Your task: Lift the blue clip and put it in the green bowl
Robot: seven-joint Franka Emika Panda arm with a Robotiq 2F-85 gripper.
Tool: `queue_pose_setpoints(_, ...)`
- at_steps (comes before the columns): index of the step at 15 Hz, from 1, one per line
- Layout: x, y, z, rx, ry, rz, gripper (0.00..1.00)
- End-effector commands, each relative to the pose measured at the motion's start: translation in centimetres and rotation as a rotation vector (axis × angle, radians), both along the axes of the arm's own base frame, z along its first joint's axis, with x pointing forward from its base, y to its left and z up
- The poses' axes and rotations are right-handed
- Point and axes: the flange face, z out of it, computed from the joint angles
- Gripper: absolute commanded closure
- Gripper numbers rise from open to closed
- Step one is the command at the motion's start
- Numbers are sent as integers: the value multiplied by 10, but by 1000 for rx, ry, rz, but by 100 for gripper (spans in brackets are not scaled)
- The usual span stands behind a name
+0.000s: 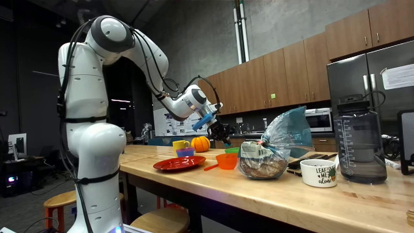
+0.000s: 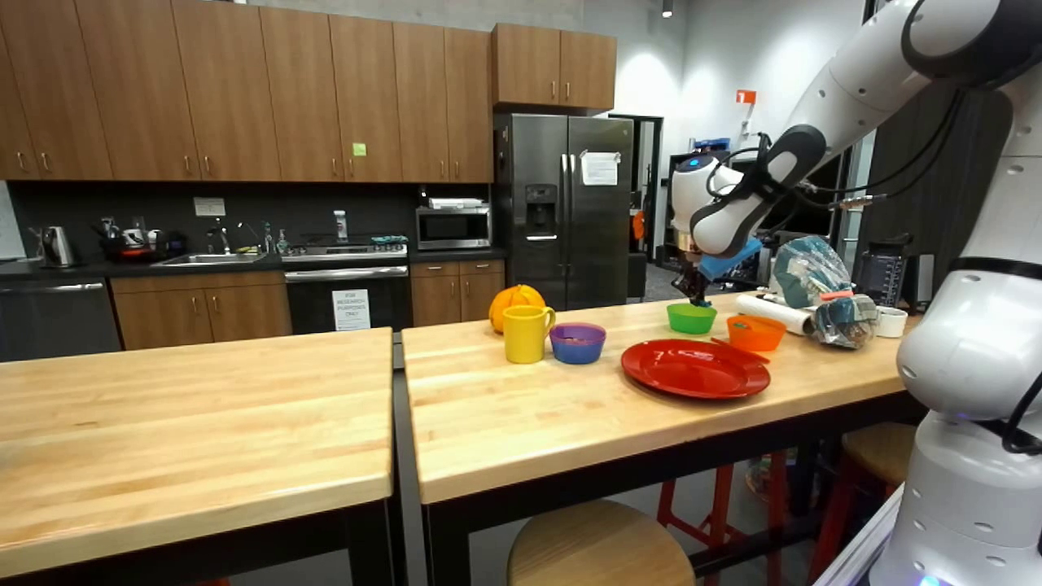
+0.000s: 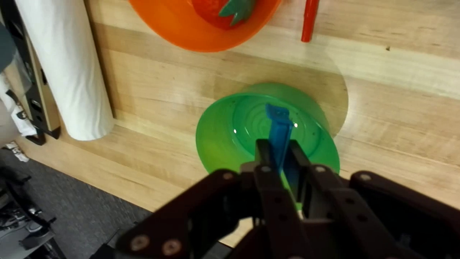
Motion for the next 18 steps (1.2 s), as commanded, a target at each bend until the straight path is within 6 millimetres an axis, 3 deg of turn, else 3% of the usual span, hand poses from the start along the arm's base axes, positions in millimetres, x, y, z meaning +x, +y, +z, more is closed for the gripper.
queue_pose_setpoints(1, 3, 2, -2, -21, -4, -67, 54)
queue_pose_setpoints(9, 6, 54, 25, 127, -43, 2, 2)
queue_pose_setpoints(18, -11, 111, 57, 303, 16, 70, 0)
